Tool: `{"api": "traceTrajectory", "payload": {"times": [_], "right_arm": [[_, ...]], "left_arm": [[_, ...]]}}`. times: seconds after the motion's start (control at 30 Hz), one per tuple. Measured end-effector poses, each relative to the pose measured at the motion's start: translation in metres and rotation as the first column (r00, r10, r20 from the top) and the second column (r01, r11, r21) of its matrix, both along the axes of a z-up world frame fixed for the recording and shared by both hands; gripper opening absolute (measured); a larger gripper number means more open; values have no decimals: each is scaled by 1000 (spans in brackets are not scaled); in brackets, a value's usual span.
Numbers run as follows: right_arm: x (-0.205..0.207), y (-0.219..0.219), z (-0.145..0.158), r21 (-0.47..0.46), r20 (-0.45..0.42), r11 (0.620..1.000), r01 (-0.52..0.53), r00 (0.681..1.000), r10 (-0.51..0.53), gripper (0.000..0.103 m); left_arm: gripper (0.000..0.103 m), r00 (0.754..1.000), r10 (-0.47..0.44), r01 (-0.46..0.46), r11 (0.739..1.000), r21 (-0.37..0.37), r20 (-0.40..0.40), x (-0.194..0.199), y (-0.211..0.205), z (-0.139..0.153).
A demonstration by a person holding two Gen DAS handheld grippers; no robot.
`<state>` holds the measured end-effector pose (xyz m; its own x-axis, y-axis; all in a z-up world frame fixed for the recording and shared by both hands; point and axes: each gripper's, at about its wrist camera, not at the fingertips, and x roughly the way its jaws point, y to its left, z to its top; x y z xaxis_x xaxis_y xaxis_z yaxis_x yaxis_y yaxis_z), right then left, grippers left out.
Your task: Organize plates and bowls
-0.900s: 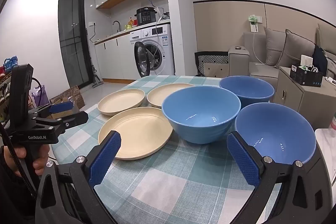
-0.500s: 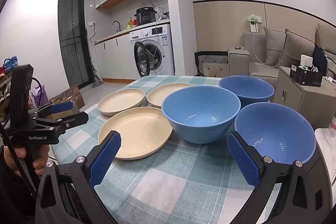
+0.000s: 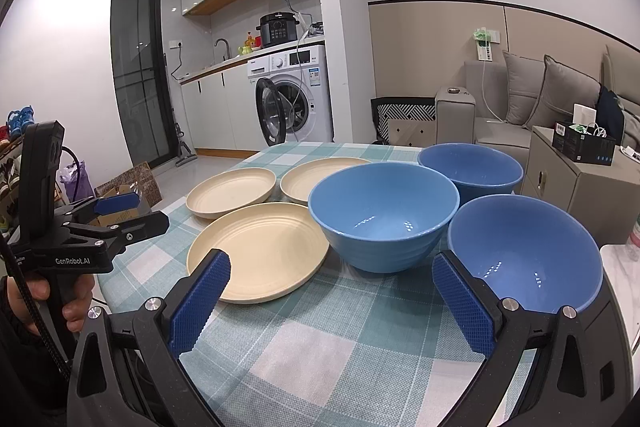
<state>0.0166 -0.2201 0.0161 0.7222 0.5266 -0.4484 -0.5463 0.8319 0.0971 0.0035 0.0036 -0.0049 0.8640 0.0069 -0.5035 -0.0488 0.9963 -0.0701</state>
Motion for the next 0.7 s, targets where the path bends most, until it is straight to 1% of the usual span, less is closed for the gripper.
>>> {"api": "traceTrajectory", "payload": {"times": [0.7], "right_arm": [[-1, 2, -1, -1, 0, 1000, 1, 1000, -1, 103]], "left_arm": [[103, 1000, -1, 1, 1000, 1, -2, 0, -1, -2]]}}
